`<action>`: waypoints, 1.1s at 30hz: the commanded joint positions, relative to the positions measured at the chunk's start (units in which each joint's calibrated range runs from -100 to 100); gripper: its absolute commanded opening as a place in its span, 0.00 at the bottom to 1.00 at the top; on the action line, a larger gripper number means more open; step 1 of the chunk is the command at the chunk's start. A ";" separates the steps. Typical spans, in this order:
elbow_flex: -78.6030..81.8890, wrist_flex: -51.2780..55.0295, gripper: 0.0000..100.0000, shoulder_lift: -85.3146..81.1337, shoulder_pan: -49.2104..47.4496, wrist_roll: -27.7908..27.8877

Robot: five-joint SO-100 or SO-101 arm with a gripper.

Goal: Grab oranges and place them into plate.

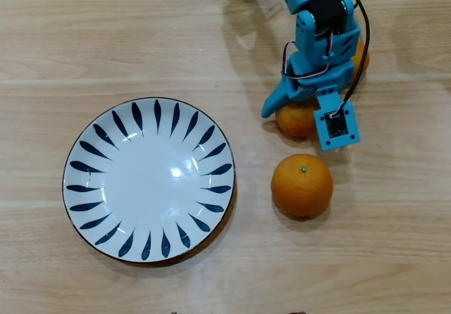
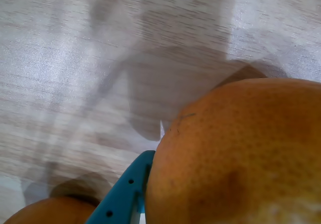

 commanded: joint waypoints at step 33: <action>-1.61 0.09 0.27 -15.20 2.76 3.06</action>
